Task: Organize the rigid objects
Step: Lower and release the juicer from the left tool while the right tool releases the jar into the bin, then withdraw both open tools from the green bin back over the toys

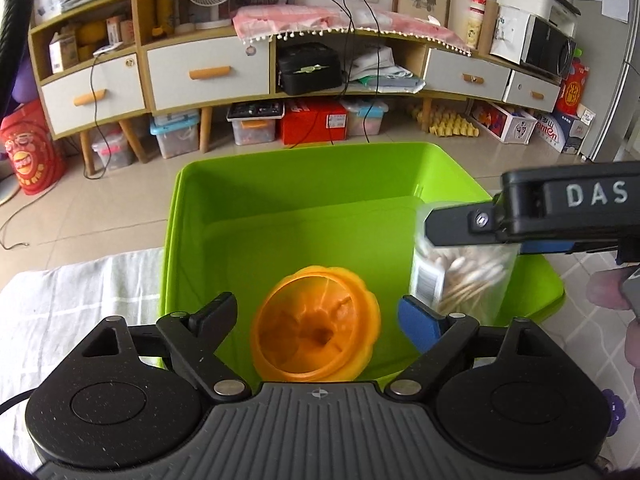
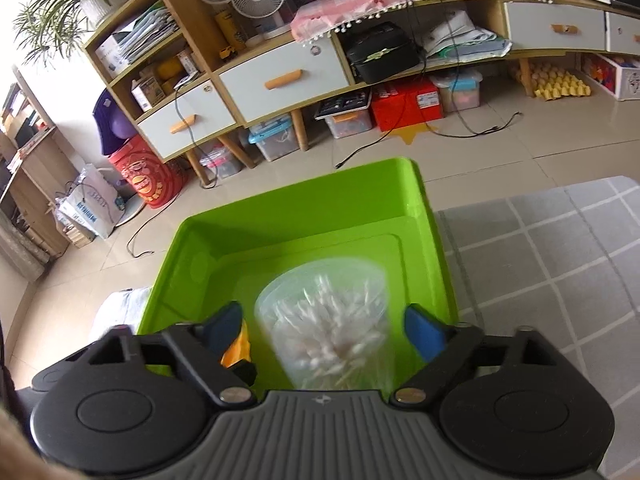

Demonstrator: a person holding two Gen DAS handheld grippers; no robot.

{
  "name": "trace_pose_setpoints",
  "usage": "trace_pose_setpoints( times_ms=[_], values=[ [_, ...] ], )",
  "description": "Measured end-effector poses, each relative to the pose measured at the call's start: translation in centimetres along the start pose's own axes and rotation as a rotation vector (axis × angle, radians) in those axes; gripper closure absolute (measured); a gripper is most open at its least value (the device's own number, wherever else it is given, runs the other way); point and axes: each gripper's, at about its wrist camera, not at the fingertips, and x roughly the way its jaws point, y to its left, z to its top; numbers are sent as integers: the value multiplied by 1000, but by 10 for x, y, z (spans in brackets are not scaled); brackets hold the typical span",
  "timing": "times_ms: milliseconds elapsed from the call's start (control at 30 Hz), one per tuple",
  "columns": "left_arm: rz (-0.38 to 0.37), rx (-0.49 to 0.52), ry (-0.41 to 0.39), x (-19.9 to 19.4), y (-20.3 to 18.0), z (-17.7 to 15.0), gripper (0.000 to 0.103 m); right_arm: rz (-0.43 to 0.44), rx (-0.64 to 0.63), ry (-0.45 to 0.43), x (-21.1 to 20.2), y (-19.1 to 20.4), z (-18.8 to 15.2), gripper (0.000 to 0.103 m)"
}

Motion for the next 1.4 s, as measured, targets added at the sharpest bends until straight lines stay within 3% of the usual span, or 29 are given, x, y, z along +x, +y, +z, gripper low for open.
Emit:
trace_pose_setpoints(
  times_ms=[367, 767, 1067, 1400],
  values=[
    [1, -45, -28, -29, 2, 6, 10, -7, 3, -24, -35, 8, 4, 33],
    [-3, -68, -98, -95, -6, 16, 5, -6, -22, -97, -114, 28, 5, 33],
    [33, -60, -116, -138, -7, 3, 2, 6, -51, -125, -163, 32, -11, 31],
    [34, -97, -61, -158, -3, -32, 2, 4, -86, -126, -184, 24, -42, 26]
  ],
)
